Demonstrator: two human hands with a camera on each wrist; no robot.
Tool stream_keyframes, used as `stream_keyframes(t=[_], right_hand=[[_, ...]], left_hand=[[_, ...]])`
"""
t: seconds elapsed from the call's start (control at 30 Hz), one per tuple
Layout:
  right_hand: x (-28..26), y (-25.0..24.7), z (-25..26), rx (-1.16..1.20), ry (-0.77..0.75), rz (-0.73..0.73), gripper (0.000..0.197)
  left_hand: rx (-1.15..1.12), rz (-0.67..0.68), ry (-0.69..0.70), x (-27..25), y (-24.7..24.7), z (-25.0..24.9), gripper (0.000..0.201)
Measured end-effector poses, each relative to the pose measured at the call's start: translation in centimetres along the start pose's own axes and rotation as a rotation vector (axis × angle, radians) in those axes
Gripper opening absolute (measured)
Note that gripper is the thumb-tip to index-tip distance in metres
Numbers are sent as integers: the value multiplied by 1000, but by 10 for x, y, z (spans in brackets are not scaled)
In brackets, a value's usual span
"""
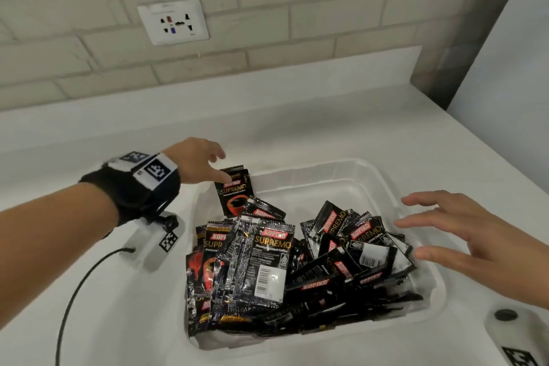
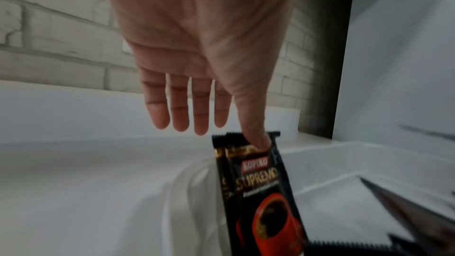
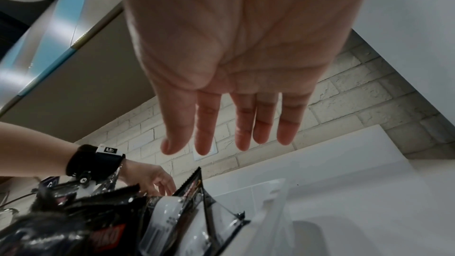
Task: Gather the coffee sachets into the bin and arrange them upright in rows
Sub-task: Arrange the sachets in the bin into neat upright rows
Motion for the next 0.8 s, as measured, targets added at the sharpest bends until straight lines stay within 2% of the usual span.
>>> stream_keyframes(t=[0.2, 0.37, 0.53, 0.67, 0.8], right_hand=[[-8, -2, -13, -3, 12, -56, 43], [-20, -6, -26, -1, 59, -80, 45], [-7, -9, -22, 10, 45, -50, 48], [21, -16, -20, 8, 18, -59, 54], [34, -21, -23, 0, 15, -67, 52]], left_hand=[[188, 68, 30, 12, 13, -15, 34], [174, 5, 156, 4, -14, -51, 16], [14, -40, 315, 12, -30, -118, 17], [107, -24, 424, 30, -8, -169, 13], [168, -18, 453, 44, 13, -195, 24]])
Point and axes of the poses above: each hand's wrist, its own x-axis towards the middle knuckle, its own y-axis out of the palm, z = x × y, the point moved 5 cm from there along x, towards the middle knuckle, and after that the axes turned 2 degrees about -x, right-handed, at the moved point
